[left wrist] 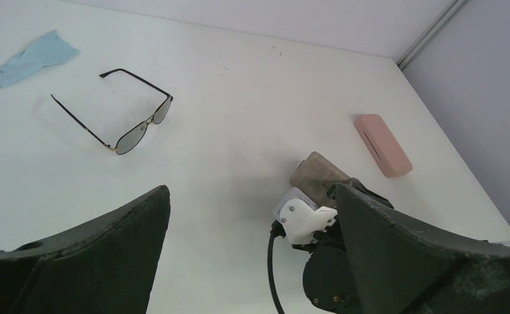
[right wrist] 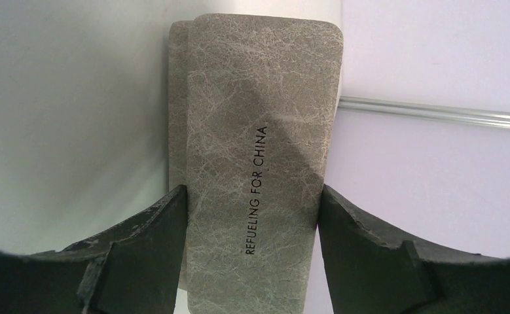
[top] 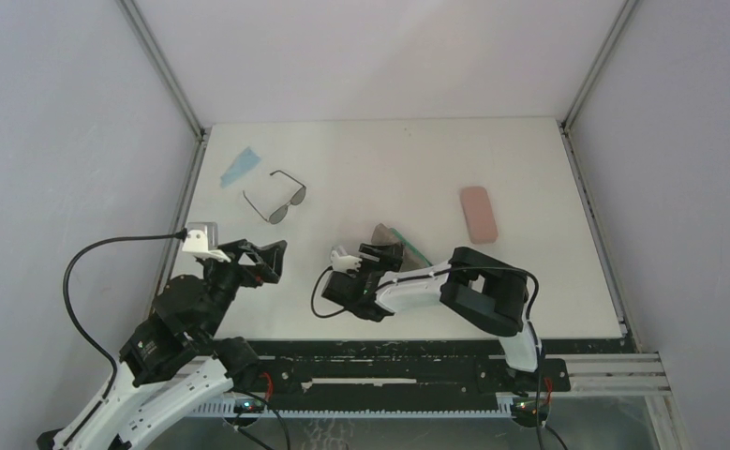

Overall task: Organize the sunglasses
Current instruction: Place the sunglasses case at the center of the board.

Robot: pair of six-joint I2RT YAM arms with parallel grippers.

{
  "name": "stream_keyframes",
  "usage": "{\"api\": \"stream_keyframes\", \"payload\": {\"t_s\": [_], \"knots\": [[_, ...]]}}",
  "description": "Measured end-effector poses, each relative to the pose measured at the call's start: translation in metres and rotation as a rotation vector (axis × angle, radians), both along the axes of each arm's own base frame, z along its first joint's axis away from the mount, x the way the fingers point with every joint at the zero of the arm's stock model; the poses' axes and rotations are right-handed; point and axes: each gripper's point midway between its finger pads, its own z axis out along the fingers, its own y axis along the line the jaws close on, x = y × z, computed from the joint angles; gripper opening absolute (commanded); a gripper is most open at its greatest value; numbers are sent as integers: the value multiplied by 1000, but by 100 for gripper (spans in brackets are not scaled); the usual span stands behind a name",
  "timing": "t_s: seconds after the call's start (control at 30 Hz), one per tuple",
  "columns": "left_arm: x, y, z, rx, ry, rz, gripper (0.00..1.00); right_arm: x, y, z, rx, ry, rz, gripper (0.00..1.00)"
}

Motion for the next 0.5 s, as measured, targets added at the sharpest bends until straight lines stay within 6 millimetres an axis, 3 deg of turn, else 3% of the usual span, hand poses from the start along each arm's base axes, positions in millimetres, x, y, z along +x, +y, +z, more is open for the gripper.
{"api": "stream_keyframes", "payload": {"t_s": [0.33, 0.5], "knots": [[0, 0, -1, -9, 8, 1, 100, -8, 9, -7, 36, 20, 1, 85], [1, -2, -3, -8, 16, -1, 100, -15, 12, 1, 110, 48, 2, 87]]}}
